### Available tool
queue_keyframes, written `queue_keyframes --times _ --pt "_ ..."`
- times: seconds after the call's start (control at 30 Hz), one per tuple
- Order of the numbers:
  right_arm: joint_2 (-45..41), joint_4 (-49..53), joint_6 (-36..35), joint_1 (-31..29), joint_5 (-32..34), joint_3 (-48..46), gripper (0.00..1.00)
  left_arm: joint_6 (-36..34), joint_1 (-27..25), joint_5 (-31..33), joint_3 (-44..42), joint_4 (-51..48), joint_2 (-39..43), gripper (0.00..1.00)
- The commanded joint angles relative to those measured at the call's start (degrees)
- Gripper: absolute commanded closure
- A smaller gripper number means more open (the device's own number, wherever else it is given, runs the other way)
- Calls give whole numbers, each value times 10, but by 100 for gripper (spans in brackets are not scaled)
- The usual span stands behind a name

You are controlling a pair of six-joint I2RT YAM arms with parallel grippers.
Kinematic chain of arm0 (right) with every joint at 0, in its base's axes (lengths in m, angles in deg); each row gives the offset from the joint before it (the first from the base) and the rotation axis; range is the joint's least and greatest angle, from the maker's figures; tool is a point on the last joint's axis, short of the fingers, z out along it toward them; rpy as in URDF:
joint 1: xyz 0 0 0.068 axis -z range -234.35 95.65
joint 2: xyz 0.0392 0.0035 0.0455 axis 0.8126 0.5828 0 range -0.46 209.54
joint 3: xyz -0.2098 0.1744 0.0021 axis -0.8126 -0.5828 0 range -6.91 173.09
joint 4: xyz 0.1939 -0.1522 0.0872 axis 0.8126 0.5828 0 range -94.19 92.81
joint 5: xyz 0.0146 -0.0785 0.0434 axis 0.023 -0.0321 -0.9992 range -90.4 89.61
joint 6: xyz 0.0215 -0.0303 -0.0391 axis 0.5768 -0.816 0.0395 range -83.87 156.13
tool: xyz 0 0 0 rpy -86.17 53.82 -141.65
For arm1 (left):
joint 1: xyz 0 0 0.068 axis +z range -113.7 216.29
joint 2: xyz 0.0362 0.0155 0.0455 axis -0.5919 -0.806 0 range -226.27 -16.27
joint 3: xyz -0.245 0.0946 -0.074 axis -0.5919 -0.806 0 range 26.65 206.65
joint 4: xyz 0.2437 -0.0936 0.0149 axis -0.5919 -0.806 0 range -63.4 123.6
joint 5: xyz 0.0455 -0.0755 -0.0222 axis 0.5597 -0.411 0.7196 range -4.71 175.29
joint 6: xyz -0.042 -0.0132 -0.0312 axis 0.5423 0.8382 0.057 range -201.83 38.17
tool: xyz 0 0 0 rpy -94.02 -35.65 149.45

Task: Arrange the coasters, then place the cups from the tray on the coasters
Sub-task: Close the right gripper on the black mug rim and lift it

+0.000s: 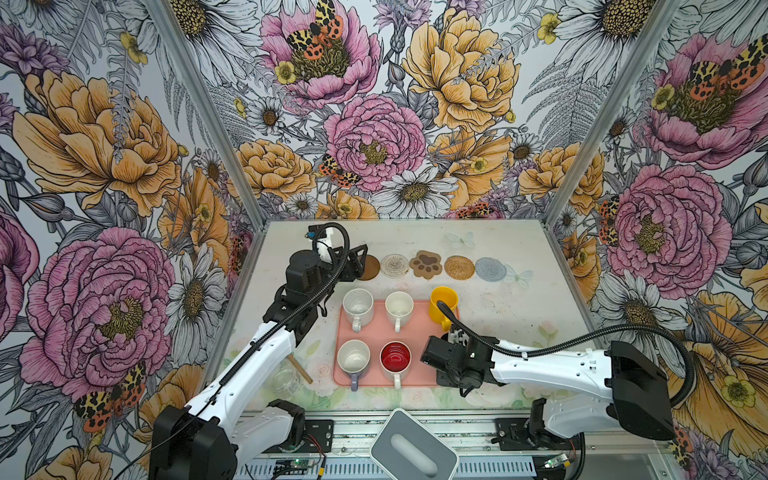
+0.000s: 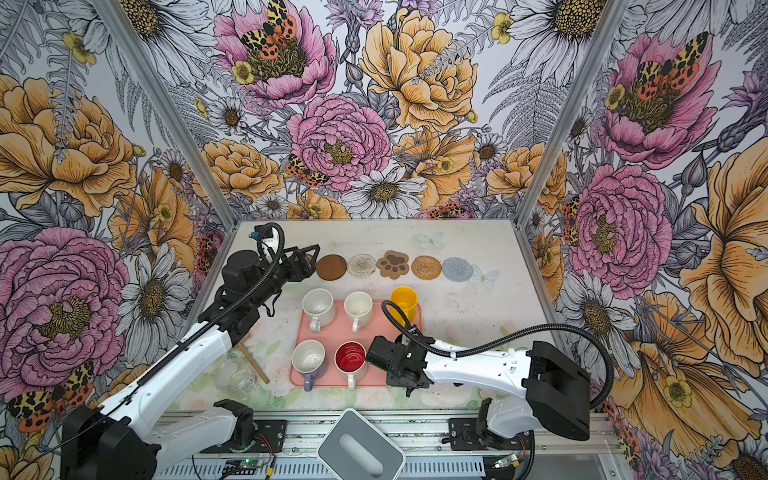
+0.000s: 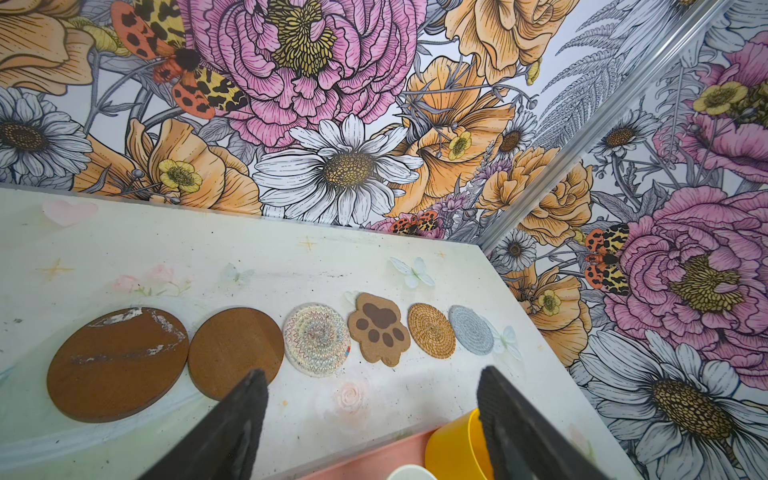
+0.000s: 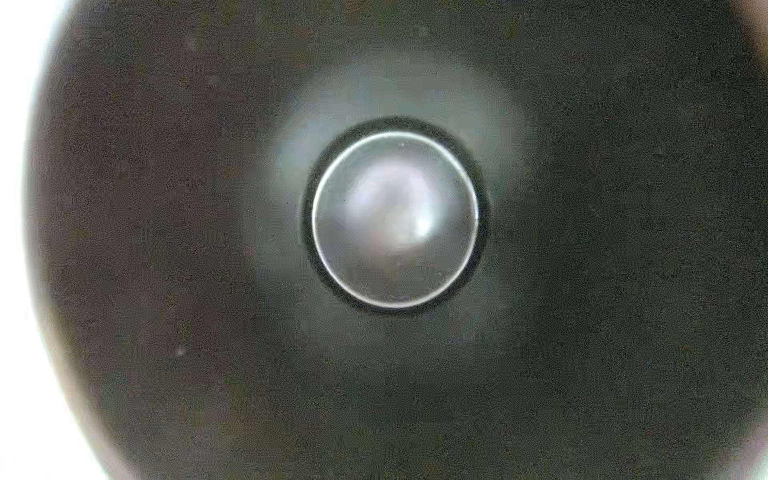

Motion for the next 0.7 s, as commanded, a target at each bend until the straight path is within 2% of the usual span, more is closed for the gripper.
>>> queue_keyframes --times 0.0,0.67 --pt "18 -4 -23 1 5 7 100 -11 -3 5 9 13 -3 19" --pt "-57 -4 -41 -7 53 -4 100 -14 -3 3 10 13 -4 19"
